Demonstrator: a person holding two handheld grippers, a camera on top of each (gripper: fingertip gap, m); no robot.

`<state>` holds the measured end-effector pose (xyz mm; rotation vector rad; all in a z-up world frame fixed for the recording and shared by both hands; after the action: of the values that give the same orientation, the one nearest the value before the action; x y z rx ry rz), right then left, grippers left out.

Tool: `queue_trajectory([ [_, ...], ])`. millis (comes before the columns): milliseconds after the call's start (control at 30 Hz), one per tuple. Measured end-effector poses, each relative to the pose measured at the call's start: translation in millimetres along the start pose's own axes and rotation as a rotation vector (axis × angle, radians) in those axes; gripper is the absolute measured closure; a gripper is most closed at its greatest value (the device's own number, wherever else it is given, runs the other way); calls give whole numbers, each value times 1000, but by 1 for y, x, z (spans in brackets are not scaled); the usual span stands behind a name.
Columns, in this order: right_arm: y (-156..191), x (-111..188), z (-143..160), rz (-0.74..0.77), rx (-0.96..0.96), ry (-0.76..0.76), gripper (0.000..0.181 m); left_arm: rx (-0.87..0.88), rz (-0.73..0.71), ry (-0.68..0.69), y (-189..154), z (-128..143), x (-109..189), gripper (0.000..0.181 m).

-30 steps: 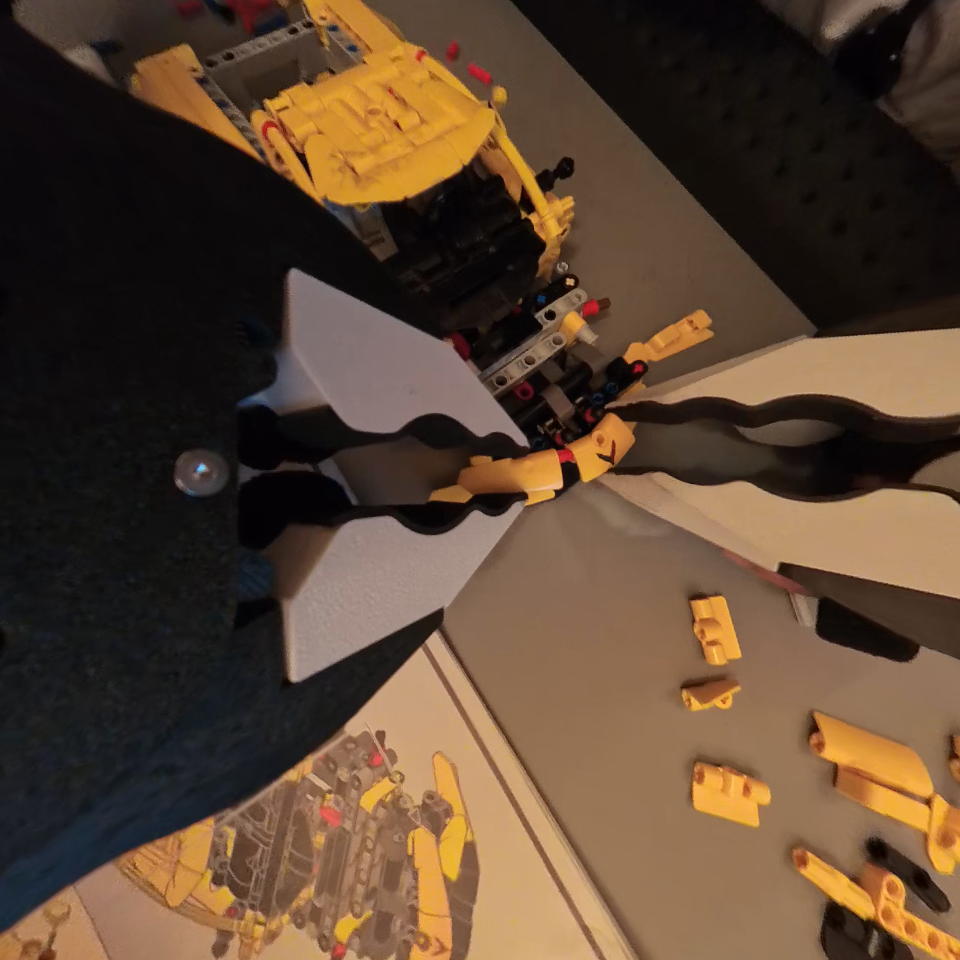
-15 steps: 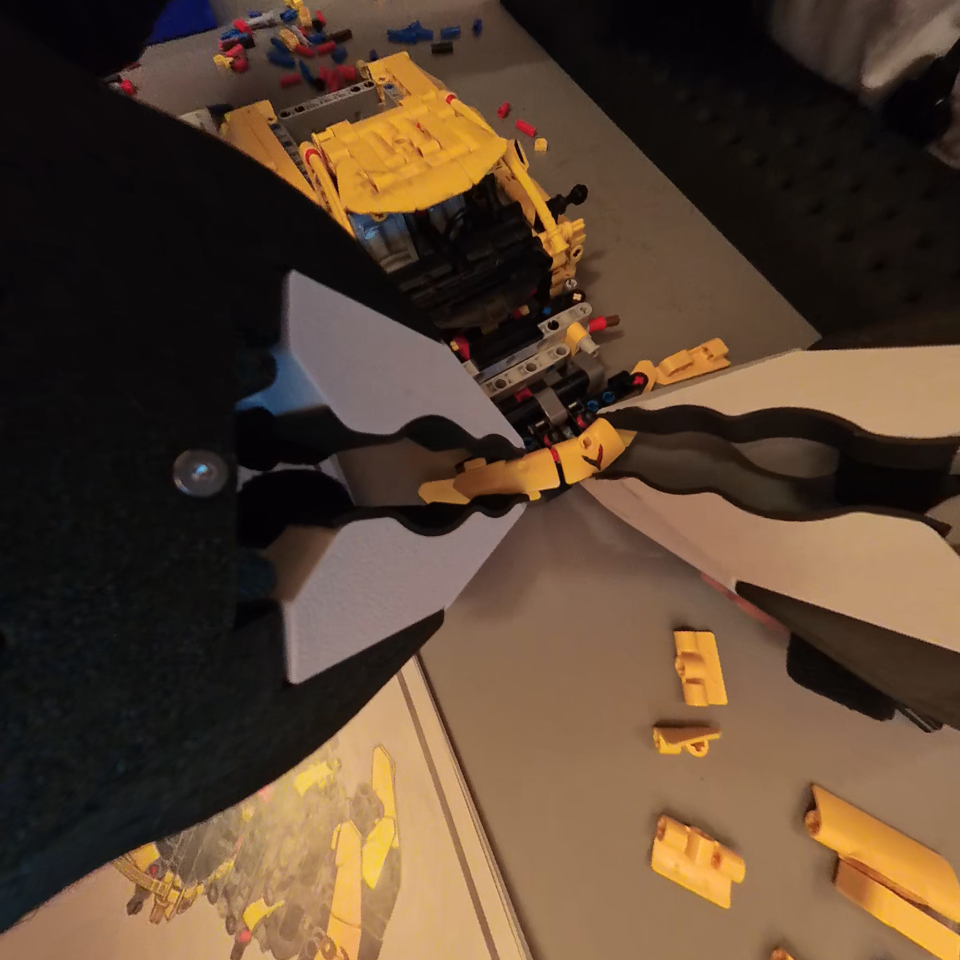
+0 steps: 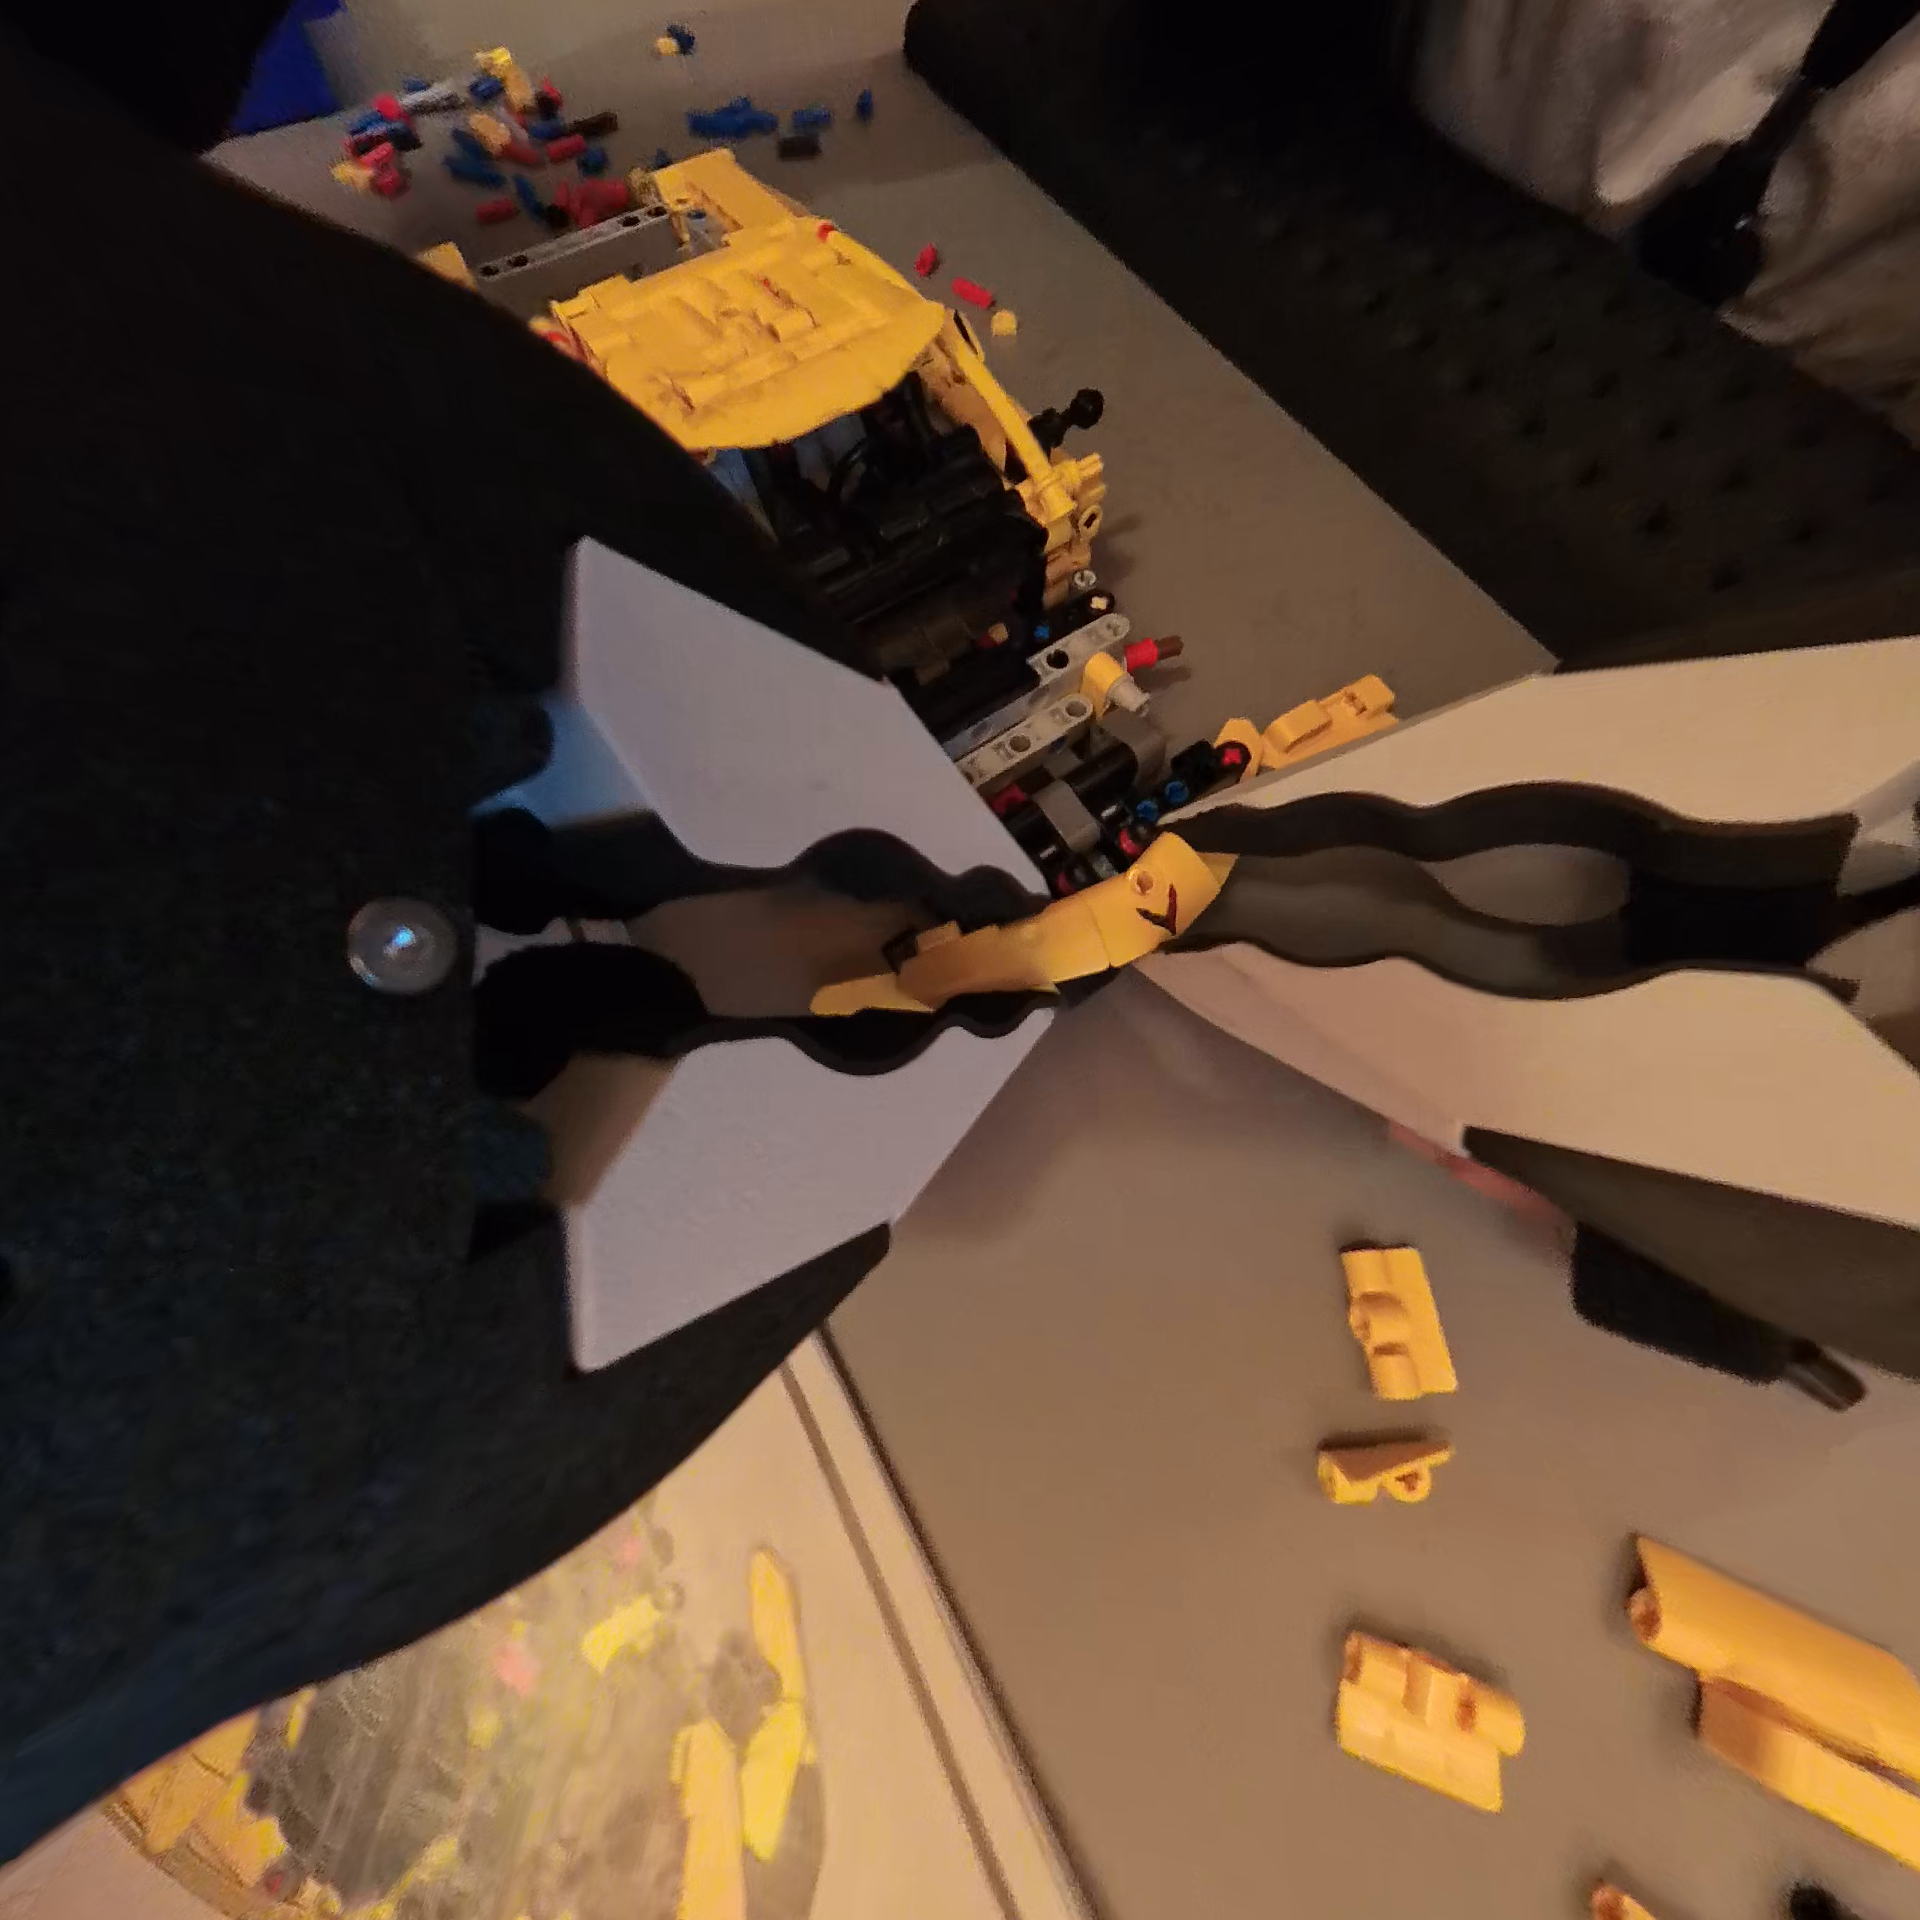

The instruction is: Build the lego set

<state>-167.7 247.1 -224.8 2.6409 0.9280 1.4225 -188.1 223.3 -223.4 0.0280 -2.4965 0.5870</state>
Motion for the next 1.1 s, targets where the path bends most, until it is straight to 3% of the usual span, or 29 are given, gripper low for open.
queue_trajectory([
  [133, 4, 29, -10, 72, -95, -166, 158, 3, -22, -12, 3, -1, 1, 161],
  [233, 8, 47, -2, 232, -89, -135, 163, 7, -21, -12, 2, -1, 1, 161],
  [300, 14, 44, -12, 286, -77, -190, 166, 17, -15, -11, 1, 0, 1, 161],
  [400, 8, 28, -6, 327, -131, -127, 162, 25, -13, -7, 1, 1, 1, 161],
  [500, 10, 11, -2, 273, -189, -129, 164, 6, -28, -9, 0, 1, 1, 161],
  [600, 11, 6, -9, 269, -202, -159, 164, 15, -27, -12, 0, 1, 1, 160],
  [700, 17, 10, -9, 297, -229, -81, 160, 12, -37, -13, 0, 1, 2, 160],
  [933, 68, 67, -28, 731, -393, 56, 158, 24, -41, -119, -3, -11, 18, 160],
  [1033, 107, 67, -36, 957, -527, 25, 158, 35, -61, -153, 0, -15, 23, 160],
  [1100, 134, 52, -40, 1091, -624, -53, 157, 28, -111, -178, 6, -17, 27, 161],
])
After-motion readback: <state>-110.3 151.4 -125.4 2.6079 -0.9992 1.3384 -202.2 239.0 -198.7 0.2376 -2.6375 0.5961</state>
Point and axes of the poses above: each gripper's, where its closed fingertips meet, x back along the fingers, z out of its underside, y = z × x across the jaws, the point moved 1 cm from there along x, back along the fingers, and after that the axes turned 14 degrees about x, right-handed, at the moved point
